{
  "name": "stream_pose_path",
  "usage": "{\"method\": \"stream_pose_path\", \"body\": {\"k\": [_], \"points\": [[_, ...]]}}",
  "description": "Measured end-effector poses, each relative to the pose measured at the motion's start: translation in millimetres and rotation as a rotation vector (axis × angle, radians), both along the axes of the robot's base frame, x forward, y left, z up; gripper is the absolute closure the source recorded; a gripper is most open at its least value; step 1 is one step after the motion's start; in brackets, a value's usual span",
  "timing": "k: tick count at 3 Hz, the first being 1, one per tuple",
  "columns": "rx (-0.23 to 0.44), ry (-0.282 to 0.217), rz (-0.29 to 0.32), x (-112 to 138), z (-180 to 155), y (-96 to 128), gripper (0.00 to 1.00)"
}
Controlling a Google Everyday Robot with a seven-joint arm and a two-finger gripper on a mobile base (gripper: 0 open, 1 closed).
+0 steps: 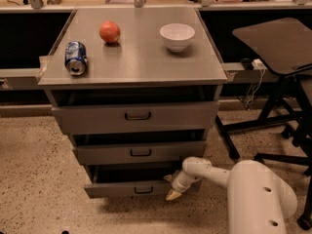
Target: Open bottom drawer
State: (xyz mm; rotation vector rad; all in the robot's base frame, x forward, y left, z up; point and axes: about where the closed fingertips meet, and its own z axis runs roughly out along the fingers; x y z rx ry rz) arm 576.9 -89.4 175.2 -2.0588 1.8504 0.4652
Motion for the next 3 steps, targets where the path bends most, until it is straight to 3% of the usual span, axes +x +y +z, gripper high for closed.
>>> {"method": "stream_pose_path", "body": {"k": [1,3], "points": [[0.000,0.000,0.000,0.0,2.3,0.0,0.45],[0.000,0.000,0.000,0.0,3.0,0.0,0.02]]}}
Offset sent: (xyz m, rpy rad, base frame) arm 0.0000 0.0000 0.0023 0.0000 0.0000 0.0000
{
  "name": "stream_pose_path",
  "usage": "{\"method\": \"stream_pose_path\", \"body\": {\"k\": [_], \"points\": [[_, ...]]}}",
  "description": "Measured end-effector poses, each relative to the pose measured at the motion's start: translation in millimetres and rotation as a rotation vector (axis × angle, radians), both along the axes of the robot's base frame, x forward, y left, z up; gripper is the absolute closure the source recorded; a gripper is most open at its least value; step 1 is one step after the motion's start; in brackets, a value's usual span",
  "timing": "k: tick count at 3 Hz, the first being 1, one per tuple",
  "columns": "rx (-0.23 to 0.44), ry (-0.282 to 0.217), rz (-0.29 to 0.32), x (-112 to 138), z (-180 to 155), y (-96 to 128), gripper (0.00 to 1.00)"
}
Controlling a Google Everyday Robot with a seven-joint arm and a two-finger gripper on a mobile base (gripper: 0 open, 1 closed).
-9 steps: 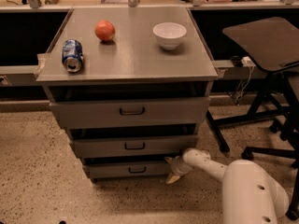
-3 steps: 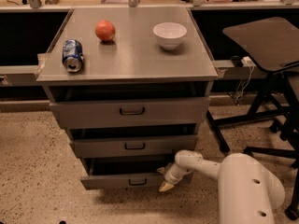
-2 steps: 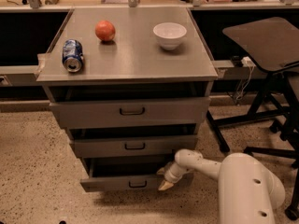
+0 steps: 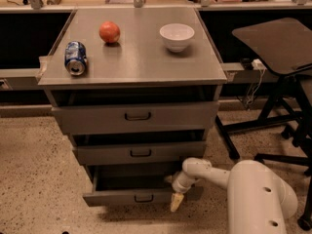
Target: Open bottom drawer
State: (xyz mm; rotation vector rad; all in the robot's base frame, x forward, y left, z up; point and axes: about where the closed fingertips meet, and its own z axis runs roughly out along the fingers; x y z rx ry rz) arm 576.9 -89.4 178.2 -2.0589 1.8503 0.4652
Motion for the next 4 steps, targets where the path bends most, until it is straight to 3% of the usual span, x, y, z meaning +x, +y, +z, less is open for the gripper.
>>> {"method": "stream_pose_path", "body": {"k": [1,2,3,4], "points": [[0.000,0.000,0.000,0.0,0.0,0.0,0.00],[-0.031,0.040,0.018,-15.9,-9.5,7.1,0.07],[-0.063,0.086,0.044,-44.6,-15.7,15.9,0.24],[-0.075,0.104,0.073,-82.4,-8.2,25.0,0.26]]}}
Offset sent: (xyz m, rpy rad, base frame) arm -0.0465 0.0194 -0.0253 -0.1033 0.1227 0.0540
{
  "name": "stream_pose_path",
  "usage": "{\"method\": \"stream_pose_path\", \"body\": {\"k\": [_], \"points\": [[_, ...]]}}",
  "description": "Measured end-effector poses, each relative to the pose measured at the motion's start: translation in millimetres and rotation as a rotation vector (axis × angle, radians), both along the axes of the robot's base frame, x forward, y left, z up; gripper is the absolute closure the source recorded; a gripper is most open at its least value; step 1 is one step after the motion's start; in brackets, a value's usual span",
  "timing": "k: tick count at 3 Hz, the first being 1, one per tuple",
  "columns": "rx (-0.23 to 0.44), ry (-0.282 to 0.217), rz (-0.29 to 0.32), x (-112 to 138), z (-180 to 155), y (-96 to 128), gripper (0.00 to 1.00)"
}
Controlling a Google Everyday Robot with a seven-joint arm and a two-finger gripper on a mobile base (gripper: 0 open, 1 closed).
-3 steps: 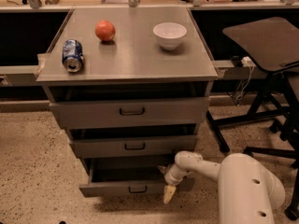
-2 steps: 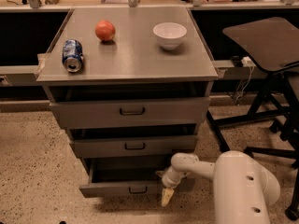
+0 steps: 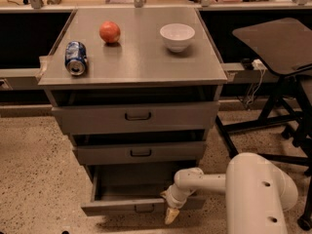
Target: Open bottom drawer
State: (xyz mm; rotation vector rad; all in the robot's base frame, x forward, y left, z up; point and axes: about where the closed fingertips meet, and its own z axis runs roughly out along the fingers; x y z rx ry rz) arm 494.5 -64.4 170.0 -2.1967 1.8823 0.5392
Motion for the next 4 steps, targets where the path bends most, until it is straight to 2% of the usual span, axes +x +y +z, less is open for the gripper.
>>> {"method": "stream_pose_path", "body": {"k": [1,2,3,4], "points": [[0.004,0.012,0.020,-23.8,6.3,4.8,0.26],[0.014,0.009,0.041,-41.2,18.6,10.1,0.17],[0.141,0.007,-0.030,-42.9,42.7,12.6,0.00],[0.129,0.006,-0.032,-47.9,38.3,3.4,0.00]]}}
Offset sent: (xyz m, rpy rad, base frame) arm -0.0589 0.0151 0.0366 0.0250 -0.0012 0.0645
